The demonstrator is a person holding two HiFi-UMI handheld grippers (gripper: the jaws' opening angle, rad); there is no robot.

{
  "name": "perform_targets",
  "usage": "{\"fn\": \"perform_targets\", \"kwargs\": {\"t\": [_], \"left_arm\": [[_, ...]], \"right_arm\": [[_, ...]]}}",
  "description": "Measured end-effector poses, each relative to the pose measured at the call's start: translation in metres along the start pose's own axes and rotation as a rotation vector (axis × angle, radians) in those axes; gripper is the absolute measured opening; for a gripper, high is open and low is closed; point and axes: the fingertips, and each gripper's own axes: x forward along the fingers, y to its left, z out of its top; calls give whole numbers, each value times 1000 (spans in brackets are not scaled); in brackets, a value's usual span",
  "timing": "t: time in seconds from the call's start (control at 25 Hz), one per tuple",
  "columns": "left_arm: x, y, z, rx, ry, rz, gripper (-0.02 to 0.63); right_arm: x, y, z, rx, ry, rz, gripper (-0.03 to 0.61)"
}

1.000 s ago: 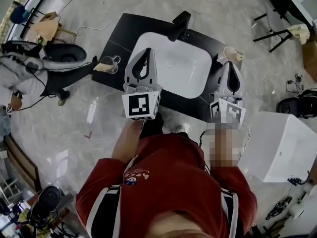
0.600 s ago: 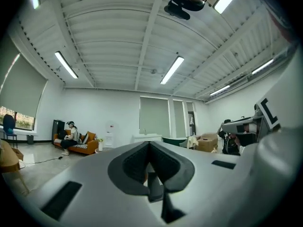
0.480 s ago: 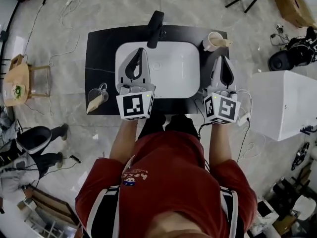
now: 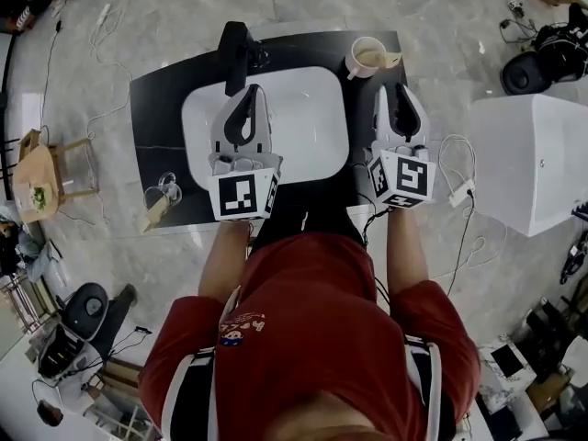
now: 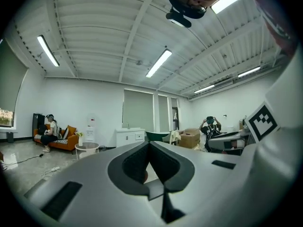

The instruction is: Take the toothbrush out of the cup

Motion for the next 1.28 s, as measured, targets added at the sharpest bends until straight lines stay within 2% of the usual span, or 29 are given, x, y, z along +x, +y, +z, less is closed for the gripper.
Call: {"fn": "perform_targets", "kwargs": {"t": [0.24, 0.52, 0.6, 0.64, 0.72, 0.84, 1.08, 1.28], "left_arm": [[34, -27, -13, 37, 56, 8, 5], [57, -39, -24, 71, 115, 45, 5], [60, -38, -26, 83, 133, 62, 5], [61, -39, -26, 85, 136, 69, 5], [64, -40, -24, 86, 138, 83, 5], [66, -44, -22, 86, 144, 98, 5], [58, -45, -14, 101, 120, 127, 5], [41, -37, 2, 100, 72, 155, 5]], "right_arm": [[40, -31, -42, 2, 97, 56, 213], [78, -36, -73, -24, 154, 155, 227], [83, -31, -69, -24, 129, 179, 221], [85, -30, -66, -26, 115, 187, 201], [88, -29, -61, -41, 95, 194, 121], [91, -29, -58, -50, 81, 210, 84], [88, -37, -50, -65, 59, 215, 75], [75, -36, -12, -82, -16, 201, 74]]}}
